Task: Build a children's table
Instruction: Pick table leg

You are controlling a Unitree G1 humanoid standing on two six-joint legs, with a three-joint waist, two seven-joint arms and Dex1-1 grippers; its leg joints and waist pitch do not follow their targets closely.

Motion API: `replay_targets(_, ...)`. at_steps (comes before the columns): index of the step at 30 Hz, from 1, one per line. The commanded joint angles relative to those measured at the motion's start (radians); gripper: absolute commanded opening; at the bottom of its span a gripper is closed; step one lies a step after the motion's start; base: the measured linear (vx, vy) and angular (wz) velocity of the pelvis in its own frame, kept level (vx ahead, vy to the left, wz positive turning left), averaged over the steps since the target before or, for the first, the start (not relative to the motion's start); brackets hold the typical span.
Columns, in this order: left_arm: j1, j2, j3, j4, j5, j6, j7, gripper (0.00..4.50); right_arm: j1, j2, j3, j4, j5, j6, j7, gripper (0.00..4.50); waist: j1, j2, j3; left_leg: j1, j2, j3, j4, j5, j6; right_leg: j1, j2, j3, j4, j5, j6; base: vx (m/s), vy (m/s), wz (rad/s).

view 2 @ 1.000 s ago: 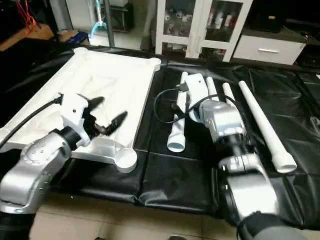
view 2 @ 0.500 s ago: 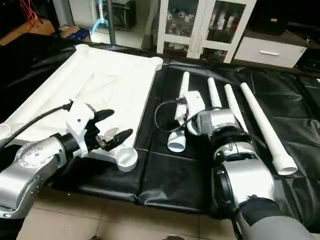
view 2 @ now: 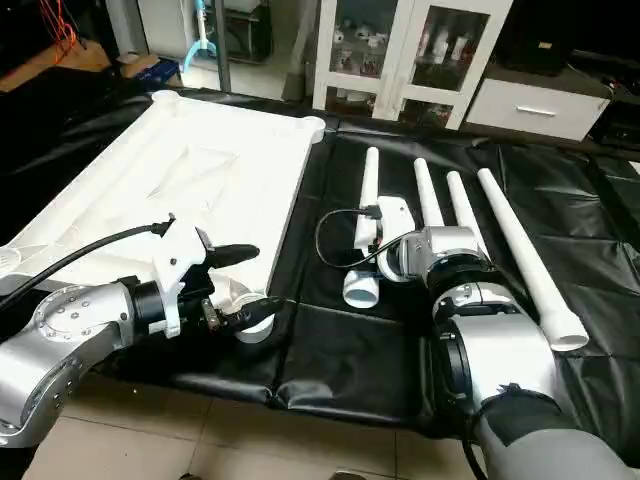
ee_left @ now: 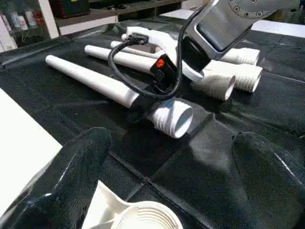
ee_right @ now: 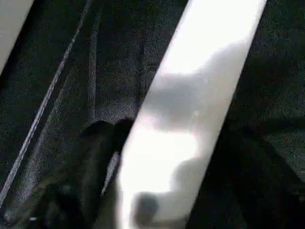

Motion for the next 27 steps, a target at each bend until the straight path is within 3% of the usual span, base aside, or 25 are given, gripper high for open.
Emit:
replay_targets(1,-0.003,0.0,-0.004,-0.016,-0.001,0.009,0.009,4.5,0.002,-0.008,-0.019,0.038,0.013,0.026,0.004,3.31,0.002,0.005,-0.063,0.013,0.062,-0.015,-0.084,-0.082,-0.019,0.046,-0.082,0.049,-0.062,-0.121,-0.271,0.0,0.0,0.0)
replay_targets(3,-0.007,-0.004,-0.006,-0.011,0.003,0.009,0.016,4.5,0.003,-0.015,-0.035,0.043,0.024,0.031,-0.005,3.17,0.002,0.002,-0.062,0.012,0.062,-0.014,-0.085,-0.086,-0.022,0.045,-0.081,0.048,-0.062,-0.132,-0.265,0.0,0.0,0.0)
replay_targets(12,-0.011,-0.031,0.005,0.0,0.011,0.006,0.054,4.5,0.007,-0.03,-0.047,0.051,0.023,0.02,-0.006,2.4,0.003,0.002,-0.065,0.011,0.064,-0.008,-0.083,-0.065,-0.019,0.044,-0.08,0.047,-0.059,-0.108,-0.264,0.0,0.0,0.0)
replay_targets(18,-0.026,-0.064,0.019,0.034,0.037,0.013,0.125,4.5,0.02,-0.04,-0.083,0.054,0.045,0.003,-0.04,2.03,0.003,0.002,-0.064,0.012,0.064,-0.008,-0.083,-0.085,-0.024,0.043,-0.08,0.048,-0.063,-0.134,-0.258,0.0,0.0,0.0)
replay_targets(24,-0.043,-0.117,0.056,0.071,0.072,0.005,0.238,4.5,0.045,-0.044,-0.142,0.025,0.095,-0.084,-0.048,1.96,0.006,-0.002,-0.065,0.012,0.064,-0.007,-0.082,-0.082,-0.014,0.044,-0.081,0.047,-0.065,-0.13,-0.255,0.0,0.0,0.0)
replay_targets(27,-0.067,-0.19,0.117,0.109,0.108,-0.04,0.376,4.5,0.097,-0.054,-0.171,-0.066,0.109,-0.167,-0.056,1.95,0.009,-0.007,-0.065,0.01,0.066,-0.007,-0.081,-0.068,-0.004,0.046,-0.082,0.048,-0.067,-0.117,-0.25,0.0,0.0,0.0)
